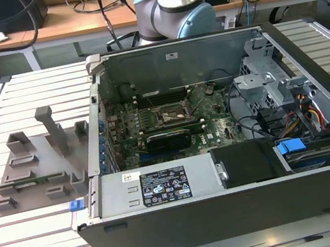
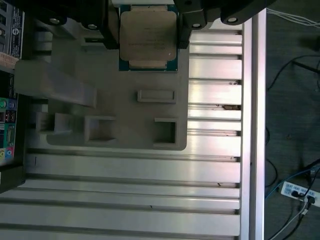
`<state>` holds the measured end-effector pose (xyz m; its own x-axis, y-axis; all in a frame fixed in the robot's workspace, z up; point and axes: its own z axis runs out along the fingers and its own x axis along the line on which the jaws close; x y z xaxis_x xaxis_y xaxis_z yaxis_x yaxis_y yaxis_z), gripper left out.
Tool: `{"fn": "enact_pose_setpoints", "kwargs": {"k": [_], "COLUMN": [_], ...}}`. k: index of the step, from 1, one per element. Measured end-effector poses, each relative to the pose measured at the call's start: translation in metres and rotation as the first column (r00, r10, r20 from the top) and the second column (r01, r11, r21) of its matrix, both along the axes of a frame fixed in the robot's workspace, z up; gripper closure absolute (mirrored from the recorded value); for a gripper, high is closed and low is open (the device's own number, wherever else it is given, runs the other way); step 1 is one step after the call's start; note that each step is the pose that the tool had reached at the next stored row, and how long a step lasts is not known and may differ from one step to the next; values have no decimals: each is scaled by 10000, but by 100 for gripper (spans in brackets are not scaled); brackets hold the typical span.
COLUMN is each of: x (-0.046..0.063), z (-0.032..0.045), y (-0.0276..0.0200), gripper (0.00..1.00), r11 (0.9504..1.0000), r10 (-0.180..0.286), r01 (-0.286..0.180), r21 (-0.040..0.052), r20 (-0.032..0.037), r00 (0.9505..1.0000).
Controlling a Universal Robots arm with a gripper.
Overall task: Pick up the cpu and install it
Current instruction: 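Pick up the cpu and move it towards the insertion slot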
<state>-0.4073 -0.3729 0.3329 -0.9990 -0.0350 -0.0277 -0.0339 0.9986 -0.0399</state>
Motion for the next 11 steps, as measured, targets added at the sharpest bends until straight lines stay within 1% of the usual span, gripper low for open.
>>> {"fn": "enact_pose_setpoints", "kwargs": {"k": [3, 4, 5, 6, 8, 9, 10, 11], "x": [0, 0, 0, 0, 0, 0, 1, 1], "z": [74, 248, 365, 516, 575, 588, 597, 598], "y": [0, 0, 0, 0, 0, 0, -1, -1], "gripper": [45, 45, 45, 45, 45, 45, 45, 45], "r11": [10000, 10000, 10000, 10000, 10000, 10000, 10000, 9998], "r10": [0, 0, 0, 0, 0, 0, 2, 3], "r01": [0, 0, 0, 0, 0, 0, -2, -3], "r21": [0, 1, 0, 0, 1, 1, 35, 195], "r20": [0, 1, 0, 0, 1, 1, 1, -1], "r00": [10000, 10000, 10000, 10000, 10000, 10000, 10000, 10000]}}
